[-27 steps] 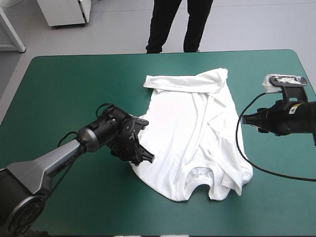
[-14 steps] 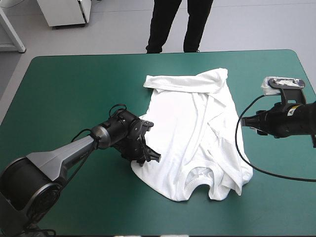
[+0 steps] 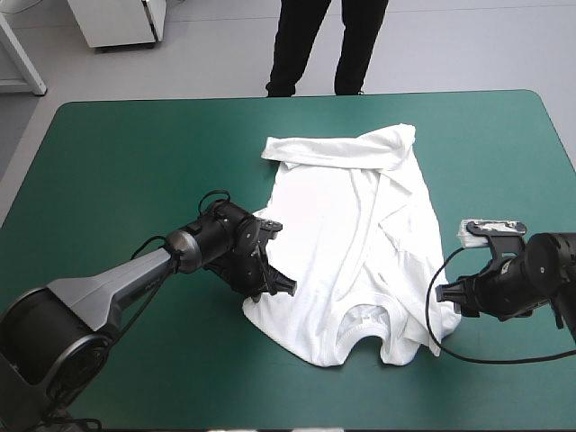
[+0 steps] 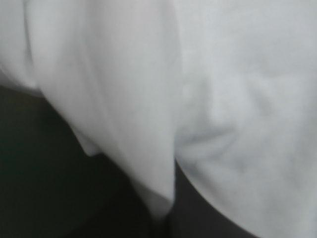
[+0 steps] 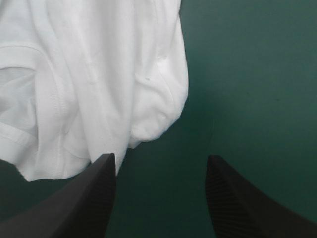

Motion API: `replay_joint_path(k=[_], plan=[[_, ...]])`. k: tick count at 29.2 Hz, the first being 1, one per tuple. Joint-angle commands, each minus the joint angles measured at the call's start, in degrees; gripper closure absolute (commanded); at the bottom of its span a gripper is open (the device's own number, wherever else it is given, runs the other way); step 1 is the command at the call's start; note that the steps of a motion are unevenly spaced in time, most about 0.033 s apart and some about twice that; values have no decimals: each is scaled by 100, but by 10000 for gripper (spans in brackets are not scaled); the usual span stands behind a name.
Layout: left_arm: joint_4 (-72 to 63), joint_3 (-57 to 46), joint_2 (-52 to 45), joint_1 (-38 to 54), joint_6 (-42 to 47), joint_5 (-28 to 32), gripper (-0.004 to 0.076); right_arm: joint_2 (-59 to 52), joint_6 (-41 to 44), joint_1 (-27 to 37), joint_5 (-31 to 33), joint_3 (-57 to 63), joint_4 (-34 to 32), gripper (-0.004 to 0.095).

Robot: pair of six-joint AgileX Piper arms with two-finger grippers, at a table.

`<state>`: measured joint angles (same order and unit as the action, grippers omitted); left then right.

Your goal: Fold the cloth

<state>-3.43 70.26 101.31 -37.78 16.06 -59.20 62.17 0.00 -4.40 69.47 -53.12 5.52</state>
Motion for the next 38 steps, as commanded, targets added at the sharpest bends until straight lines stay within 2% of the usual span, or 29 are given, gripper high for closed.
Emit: replay_joint_path(k=[1, 13, 17, 29, 31, 33, 35, 36, 38], plan=[[227, -9, -98, 8, 32, 125, 746, -22, 0, -9, -516, 201, -11, 379], [227, -9, -98, 8, 80, 180, 746, 1265, 0, -9, -969, 332, 79, 404], [227, -9, -98, 8, 29, 220, 746, 1439, 0, -9, -1234, 342, 37, 469], [227, -9, -98, 20, 29, 230, 746, 1854, 213, -114, -1742, 818, 271, 488], [227, -9, -98, 20, 29, 230, 746, 1854, 267, -250, -1752, 943, 250, 561], [227, -9, -98, 20, 29, 230, 746, 1854, 311, -434, -1740, 1066, 260, 691], [227, -9, -98, 30, 29, 230, 746, 1842, 378, -631, -1732, 1117, 260, 890], [227, -9, -98, 30, 14, 218, 746, 1842, 435, -711, -1732, 1117, 233, 922], [300, 2, -108, 30, 3, 115, 746, 1818, 502, -798, -1716, 1076, 217, 921]])
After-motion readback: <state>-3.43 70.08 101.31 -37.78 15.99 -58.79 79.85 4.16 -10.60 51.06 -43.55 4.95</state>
